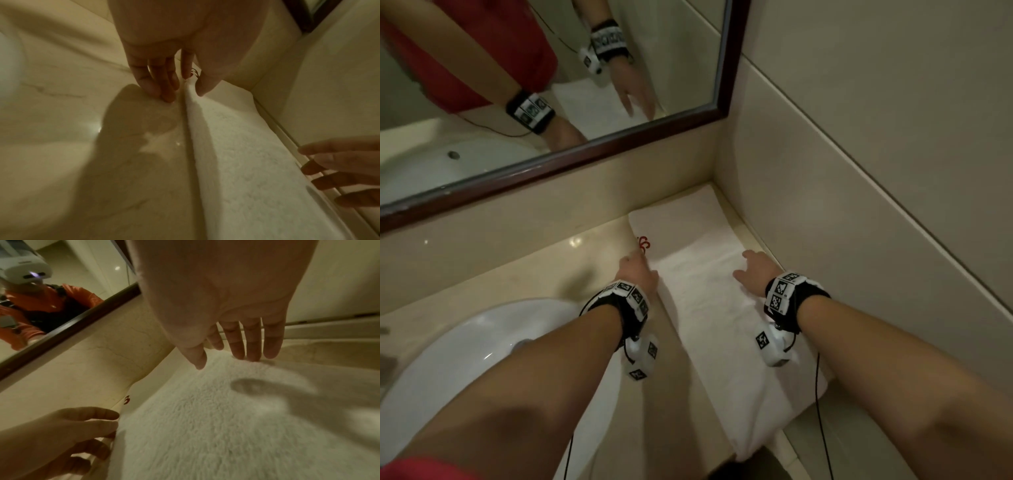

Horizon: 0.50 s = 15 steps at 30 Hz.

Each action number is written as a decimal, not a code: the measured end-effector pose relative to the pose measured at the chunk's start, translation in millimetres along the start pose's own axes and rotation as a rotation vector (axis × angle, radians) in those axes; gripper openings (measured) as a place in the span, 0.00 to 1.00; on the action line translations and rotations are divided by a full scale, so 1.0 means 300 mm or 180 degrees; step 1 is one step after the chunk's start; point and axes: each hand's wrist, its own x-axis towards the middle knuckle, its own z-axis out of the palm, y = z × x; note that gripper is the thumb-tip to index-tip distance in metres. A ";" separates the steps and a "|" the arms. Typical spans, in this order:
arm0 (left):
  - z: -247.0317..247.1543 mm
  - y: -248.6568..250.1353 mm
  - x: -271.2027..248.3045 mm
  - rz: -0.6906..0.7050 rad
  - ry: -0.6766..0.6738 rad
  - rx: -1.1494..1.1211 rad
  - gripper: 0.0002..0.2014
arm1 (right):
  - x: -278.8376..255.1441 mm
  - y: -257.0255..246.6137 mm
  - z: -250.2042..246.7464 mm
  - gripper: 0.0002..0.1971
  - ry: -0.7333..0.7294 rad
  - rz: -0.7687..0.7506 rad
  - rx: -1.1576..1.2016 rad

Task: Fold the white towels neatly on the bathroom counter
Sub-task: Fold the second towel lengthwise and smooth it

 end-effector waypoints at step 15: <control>0.003 0.054 0.034 -0.0851 0.0308 -0.1146 0.07 | 0.224 -0.088 -0.081 0.18 0.0288 -0.0023 0.0335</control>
